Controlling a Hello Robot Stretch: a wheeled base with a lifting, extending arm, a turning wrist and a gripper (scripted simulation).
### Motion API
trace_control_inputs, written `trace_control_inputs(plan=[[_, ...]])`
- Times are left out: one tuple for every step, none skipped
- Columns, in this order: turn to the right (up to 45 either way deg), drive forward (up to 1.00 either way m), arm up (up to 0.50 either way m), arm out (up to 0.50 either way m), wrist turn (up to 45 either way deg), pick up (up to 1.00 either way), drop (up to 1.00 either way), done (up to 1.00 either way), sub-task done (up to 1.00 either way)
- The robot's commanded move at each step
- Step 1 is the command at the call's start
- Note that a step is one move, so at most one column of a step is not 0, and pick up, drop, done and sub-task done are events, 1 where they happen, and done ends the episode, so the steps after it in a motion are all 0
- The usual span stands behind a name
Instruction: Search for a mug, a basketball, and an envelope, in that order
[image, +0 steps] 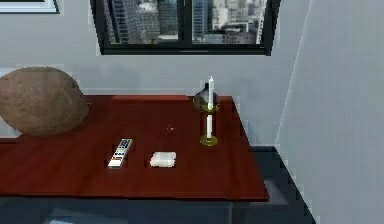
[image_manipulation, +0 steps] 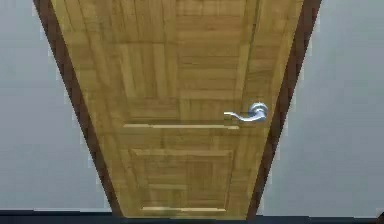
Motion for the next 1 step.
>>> trace_control_inputs(plan=[[-42.0, 0.0, 0.0, 0.0, 0.0, 0.0, 0.0, 0.0, 0.0]])
